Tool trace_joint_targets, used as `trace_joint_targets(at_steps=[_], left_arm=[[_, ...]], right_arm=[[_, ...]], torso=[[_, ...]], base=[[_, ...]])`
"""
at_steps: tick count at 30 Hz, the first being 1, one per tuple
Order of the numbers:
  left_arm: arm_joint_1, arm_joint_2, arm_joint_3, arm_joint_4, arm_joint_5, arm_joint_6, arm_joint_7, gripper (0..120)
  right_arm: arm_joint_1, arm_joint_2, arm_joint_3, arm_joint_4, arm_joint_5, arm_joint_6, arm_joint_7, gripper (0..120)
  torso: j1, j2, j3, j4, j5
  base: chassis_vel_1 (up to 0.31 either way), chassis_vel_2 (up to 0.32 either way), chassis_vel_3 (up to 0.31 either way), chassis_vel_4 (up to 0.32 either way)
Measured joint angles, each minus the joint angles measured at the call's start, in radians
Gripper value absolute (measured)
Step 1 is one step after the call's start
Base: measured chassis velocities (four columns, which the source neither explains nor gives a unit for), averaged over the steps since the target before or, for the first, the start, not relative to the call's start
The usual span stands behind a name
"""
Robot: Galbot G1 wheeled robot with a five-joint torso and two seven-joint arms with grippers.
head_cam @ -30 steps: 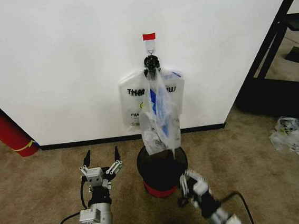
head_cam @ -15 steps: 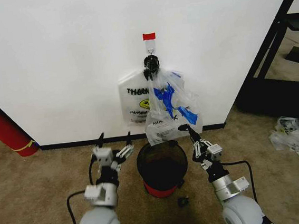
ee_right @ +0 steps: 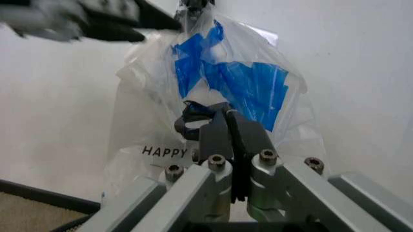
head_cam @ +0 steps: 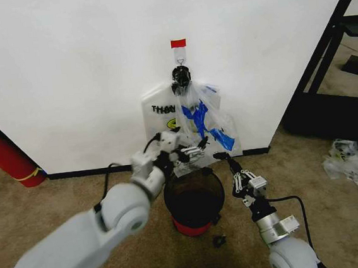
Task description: Pick up the garbage bag from the wall and place it over the trash bin.
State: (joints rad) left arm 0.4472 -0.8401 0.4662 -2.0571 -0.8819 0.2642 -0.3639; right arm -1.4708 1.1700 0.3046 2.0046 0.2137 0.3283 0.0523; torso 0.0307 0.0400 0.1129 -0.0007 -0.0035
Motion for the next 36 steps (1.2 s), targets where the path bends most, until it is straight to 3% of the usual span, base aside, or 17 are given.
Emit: trace_joint_targets(at_steps=[4, 12, 18, 20, 23, 28, 32, 36], left_arm=[[-0.052, -0.030, 0.030, 0.066, 0.013, 0.006, -0.008, 94], [-0.107, -0.045, 0.068, 0.114, 0.010, 0.030, -0.015, 90], [-0.164, -0.079, 0.097, 0.167, -0.039, 0.086, -0.027, 64], [-0.168, -0.079, 0.099, 0.168, -0.042, 0.090, -0.030, 63], [-0.186, -0.075, 0.111, 0.174, -0.058, 0.116, -0.045, 47], [-0.182, -0.074, 0.110, 0.180, -0.058, 0.117, -0.052, 32], [-0.170, -0.061, 0.101, 0.164, -0.057, 0.108, -0.049, 12], [-0.159, -0.043, 0.093, 0.150, -0.054, 0.098, -0.041, 3]], right_arm=[[-0.011, -0.002, 0.007, 0.013, 0.000, 0.002, 0.000, 0], [-0.015, -0.005, 0.006, 0.017, 0.000, 0.004, 0.000, 0], [-0.019, -0.005, 0.004, 0.024, 0.001, 0.004, 0.000, 0], [-0.020, -0.005, 0.005, 0.025, 0.001, 0.004, 0.000, 0], [-0.023, -0.007, 0.008, 0.028, 0.004, 0.005, 0.000, 0], [-0.020, -0.008, 0.009, 0.029, 0.008, 0.005, 0.002, 0], [-0.017, -0.009, 0.008, 0.023, 0.010, 0.005, 0.004, 0], [-0.013, -0.013, 0.008, 0.016, 0.016, 0.005, 0.007, 0]], torso=[[0.000, 0.000, 0.000, 0.0000, -0.0002], [0.000, 0.000, 0.000, 0.0001, 0.0000], [0.000, 0.000, 0.000, -0.0003, -0.0001], [0.000, 0.000, 0.000, -0.0004, -0.0001], [0.000, 0.000, 0.000, -0.0001, -0.0001], [0.000, 0.000, 0.000, 0.0000, -0.0001], [0.000, 0.000, 0.000, -0.0001, -0.0002], [0.000, 0.000, 0.000, -0.0001, -0.0001]], base=[[0.000, 0.000, 0.000, 0.000], [0.000, 0.000, 0.000, 0.000], [0.000, 0.000, 0.000, 0.000], [0.000, 0.000, 0.000, 0.000], [0.000, 0.000, 0.000, 0.000], [0.000, 0.000, 0.000, 0.000], [0.000, 0.000, 0.000, 0.000], [0.000, 0.000, 0.000, 0.000]])
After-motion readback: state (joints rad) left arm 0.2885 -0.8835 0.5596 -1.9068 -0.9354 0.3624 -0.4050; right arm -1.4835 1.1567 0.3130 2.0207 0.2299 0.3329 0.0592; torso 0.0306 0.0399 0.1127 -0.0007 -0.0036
